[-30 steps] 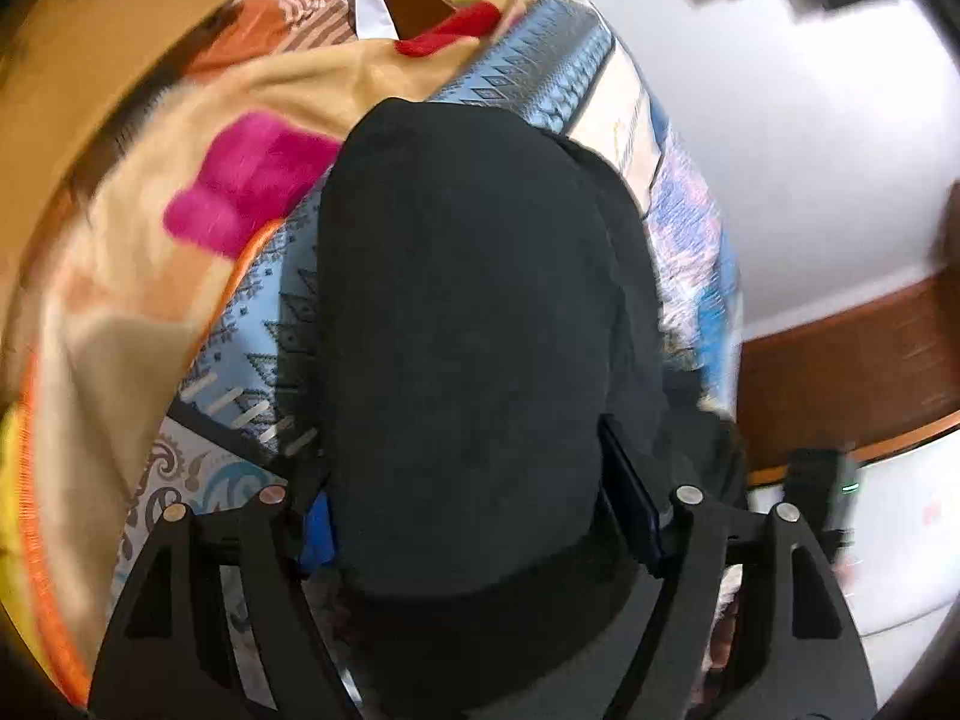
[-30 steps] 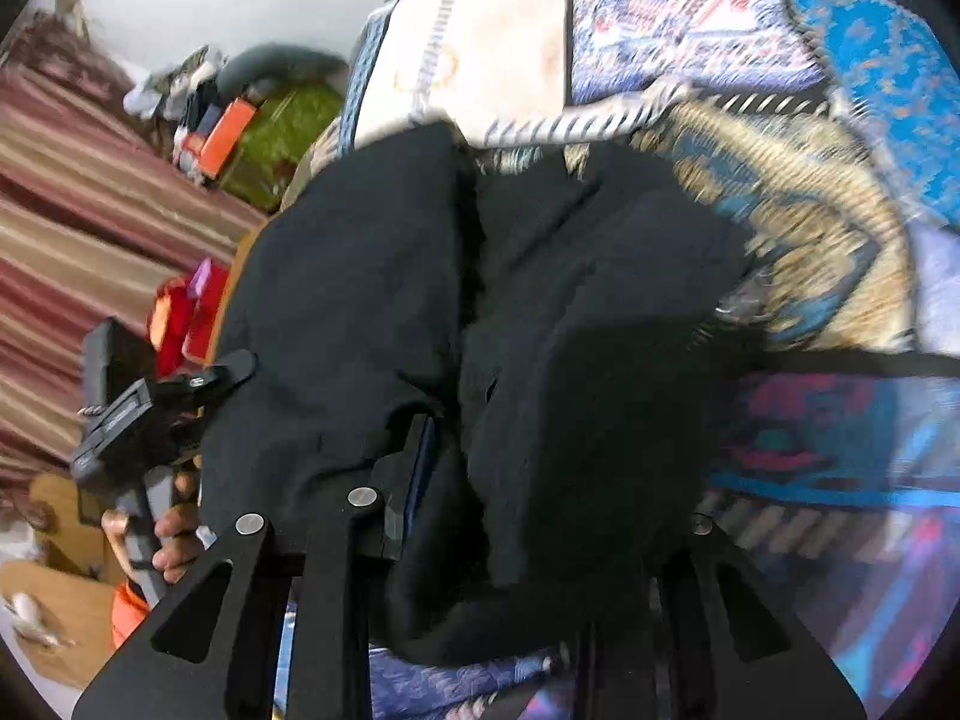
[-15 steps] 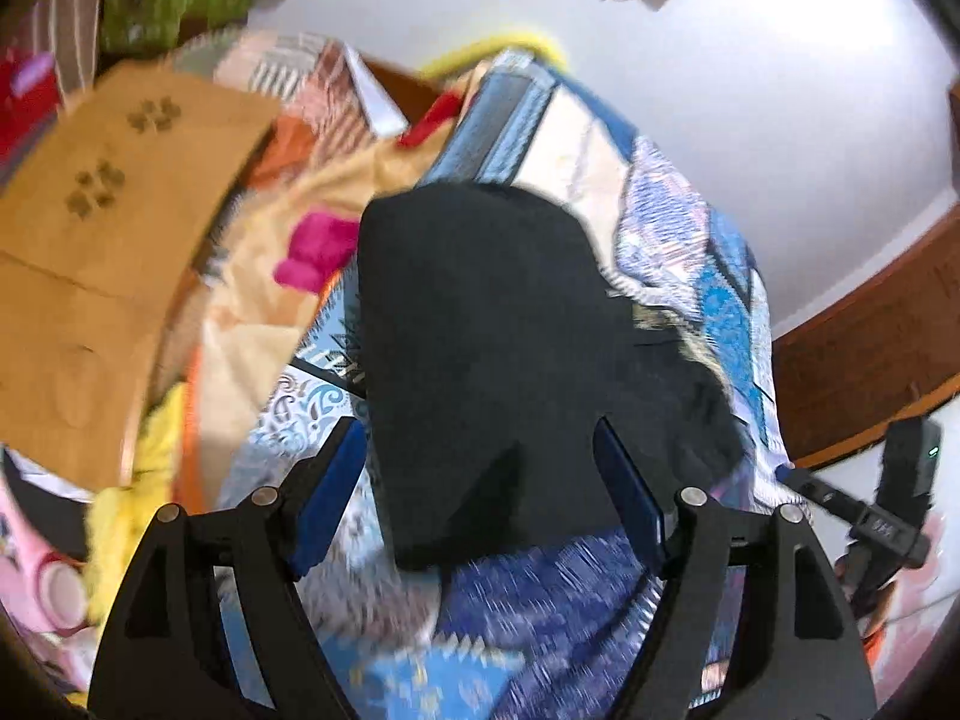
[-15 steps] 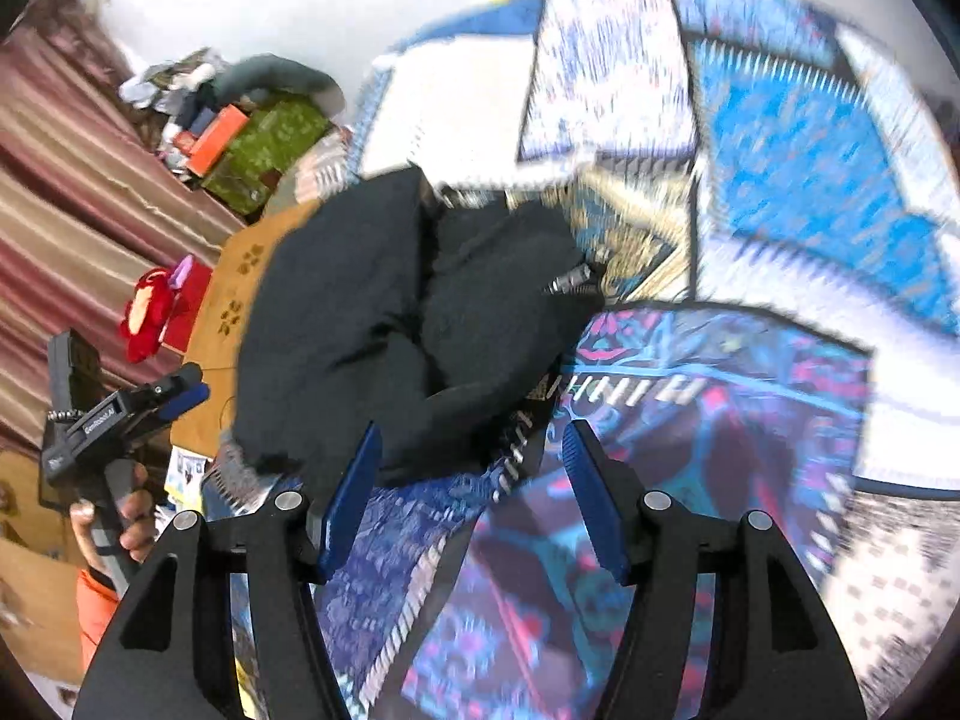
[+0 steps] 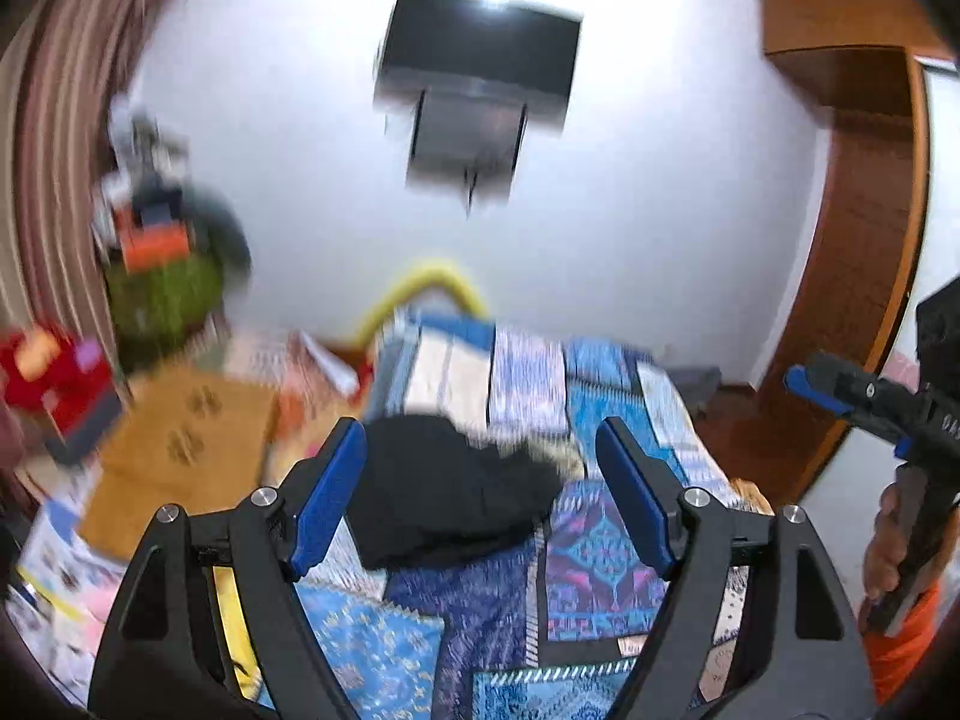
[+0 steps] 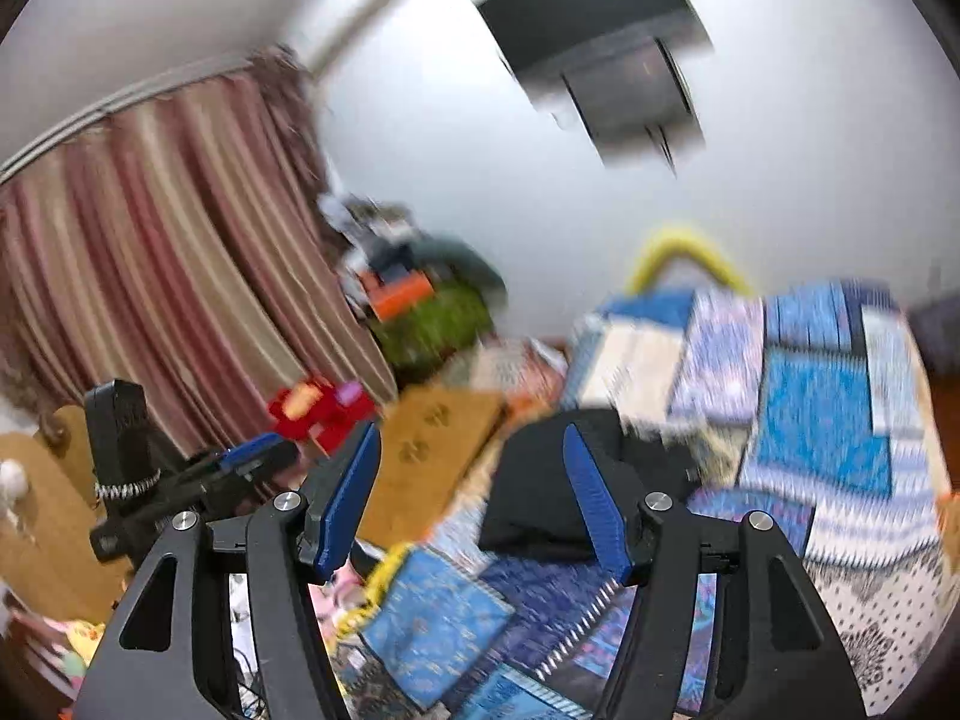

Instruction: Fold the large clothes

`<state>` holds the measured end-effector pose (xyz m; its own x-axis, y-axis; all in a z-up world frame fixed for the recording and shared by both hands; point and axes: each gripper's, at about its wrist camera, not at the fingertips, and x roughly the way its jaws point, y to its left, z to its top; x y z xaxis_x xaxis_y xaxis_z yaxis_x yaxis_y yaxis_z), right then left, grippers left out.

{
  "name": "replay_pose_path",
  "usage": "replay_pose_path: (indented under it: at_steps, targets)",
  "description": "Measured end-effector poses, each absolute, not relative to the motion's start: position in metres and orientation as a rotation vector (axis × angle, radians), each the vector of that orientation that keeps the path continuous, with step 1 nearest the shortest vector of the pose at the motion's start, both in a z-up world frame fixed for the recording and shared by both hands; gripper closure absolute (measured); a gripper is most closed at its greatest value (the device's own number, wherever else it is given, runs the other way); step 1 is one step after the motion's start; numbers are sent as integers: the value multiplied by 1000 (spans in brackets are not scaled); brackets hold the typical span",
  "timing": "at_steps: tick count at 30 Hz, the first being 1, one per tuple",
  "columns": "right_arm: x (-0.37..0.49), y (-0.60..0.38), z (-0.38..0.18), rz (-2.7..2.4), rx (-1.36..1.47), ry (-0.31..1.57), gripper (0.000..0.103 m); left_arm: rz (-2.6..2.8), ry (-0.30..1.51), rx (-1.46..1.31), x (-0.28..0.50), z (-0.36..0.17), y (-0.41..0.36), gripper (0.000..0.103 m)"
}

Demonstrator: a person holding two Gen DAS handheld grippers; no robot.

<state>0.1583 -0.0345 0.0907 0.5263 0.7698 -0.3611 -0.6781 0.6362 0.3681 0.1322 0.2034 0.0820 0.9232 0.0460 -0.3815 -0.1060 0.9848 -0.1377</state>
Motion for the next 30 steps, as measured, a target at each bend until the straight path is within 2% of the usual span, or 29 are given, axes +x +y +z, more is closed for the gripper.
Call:
replay_pose_path:
  at_steps: [6,12,13,15,16,19,21,30]
  targets:
    - [78,-44,113,809,115,303,42,131,175,-67,53,101,145,24]
    - [38,-46,103,727,77,234,42,178,90,-61,11,96,122,24]
    - [34,-46,101,718,73,231,40,175,87,-64,7,95,121,20]
    - [32,-43,100,704,53,237,23,171,85,-79,2,91,121,10]
    - [31,-42,100,686,41,233,21,179,80,-85,-2,90,119,7]
    - [26,-47,101,647,20,208,14,211,75,-76,-9,88,115,0]
    - [26,-48,103,625,19,203,0,224,79,-84,-10,87,115,0]
    - [19,-55,97,588,25,209,0,241,102,-108,-14,80,116,0]
